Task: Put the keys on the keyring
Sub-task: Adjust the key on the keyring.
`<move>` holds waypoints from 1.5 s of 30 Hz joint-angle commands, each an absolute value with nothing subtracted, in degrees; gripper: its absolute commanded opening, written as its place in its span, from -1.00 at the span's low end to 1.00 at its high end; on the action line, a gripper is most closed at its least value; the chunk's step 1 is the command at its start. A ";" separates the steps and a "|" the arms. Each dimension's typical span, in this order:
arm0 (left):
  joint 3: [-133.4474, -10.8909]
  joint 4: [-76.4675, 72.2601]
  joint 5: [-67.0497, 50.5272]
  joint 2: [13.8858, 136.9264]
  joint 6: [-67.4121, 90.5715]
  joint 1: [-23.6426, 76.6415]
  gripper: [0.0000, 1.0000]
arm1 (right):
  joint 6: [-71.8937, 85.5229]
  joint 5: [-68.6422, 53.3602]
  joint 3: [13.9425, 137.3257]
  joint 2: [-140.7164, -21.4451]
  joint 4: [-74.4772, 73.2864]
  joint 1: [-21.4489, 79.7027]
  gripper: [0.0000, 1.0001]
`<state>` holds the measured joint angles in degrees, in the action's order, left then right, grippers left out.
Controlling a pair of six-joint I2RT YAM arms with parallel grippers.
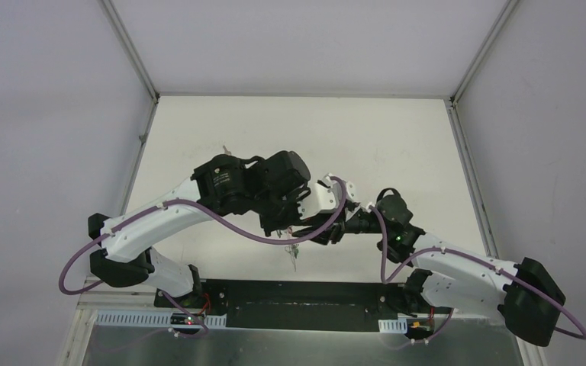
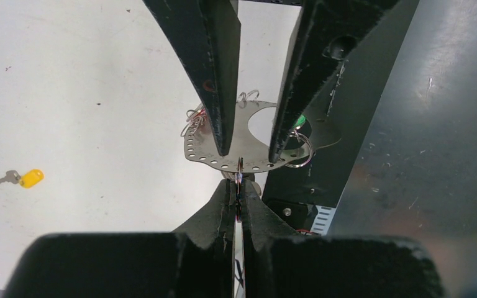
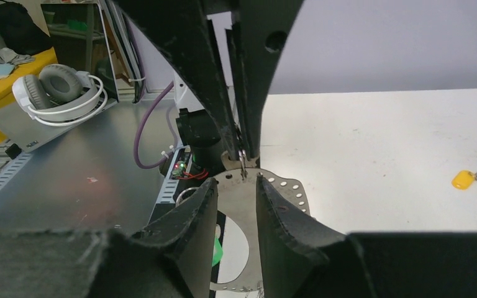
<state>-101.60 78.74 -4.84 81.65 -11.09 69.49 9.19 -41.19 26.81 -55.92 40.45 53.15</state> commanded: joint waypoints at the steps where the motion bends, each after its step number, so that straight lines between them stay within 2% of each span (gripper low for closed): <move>1: -102.96 78.07 -4.42 81.10 -10.16 68.76 -1.00 | 10.07 -41.89 29.56 -56.56 46.63 54.36 -0.39; 3: -102.33 76.91 -4.54 80.89 -10.01 68.80 -1.00 | 9.63 -42.09 30.02 -57.00 46.04 54.76 -0.41; 6: -101.45 75.09 -4.94 80.39 -9.89 68.67 -1.00 | 9.18 -41.61 30.15 -57.46 46.03 55.25 -0.59; 8: -100.58 73.96 -5.20 80.02 -9.72 68.68 -1.00 | 9.05 -41.05 30.10 -57.56 46.14 55.41 -0.63; 14: -98.30 71.43 -6.68 79.06 -9.11 68.53 -1.00 | 8.48 -39.88 29.98 -57.31 45.72 55.46 -1.00; 21: -90.79 62.51 -9.58 75.61 -5.58 66.71 -1.00 | 7.68 -35.51 28.61 -55.72 44.28 55.50 -1.00; 22: -89.74 61.04 -9.55 75.14 -4.52 66.03 -0.92 | 7.53 -33.90 28.23 -55.12 43.77 55.46 -1.00; 26: -84.94 55.04 -12.33 72.72 -2.18 62.12 -0.22 | 7.15 -28.24 27.17 -52.24 40.06 55.38 -1.00; 28: -83.43 52.73 -14.68 71.76 -1.66 60.31 -0.03 | 6.68 -26.20 27.20 -51.05 37.64 55.30 -1.00; 36: -81.51 42.64 -25.27 68.48 -0.87 52.18 0.29 | 5.85 -23.54 30.78 -52.06 32.04 52.97 -1.00; 38: -79.43 38.38 -26.64 67.17 -0.19 49.95 0.41 | 7.01 -25.73 32.23 -54.31 32.06 50.95 -1.00; 45: -70.25 22.84 -34.68 62.38 5.42 38.73 0.54 | 13.65 -37.54 38.09 -61.15 33.53 40.04 -1.00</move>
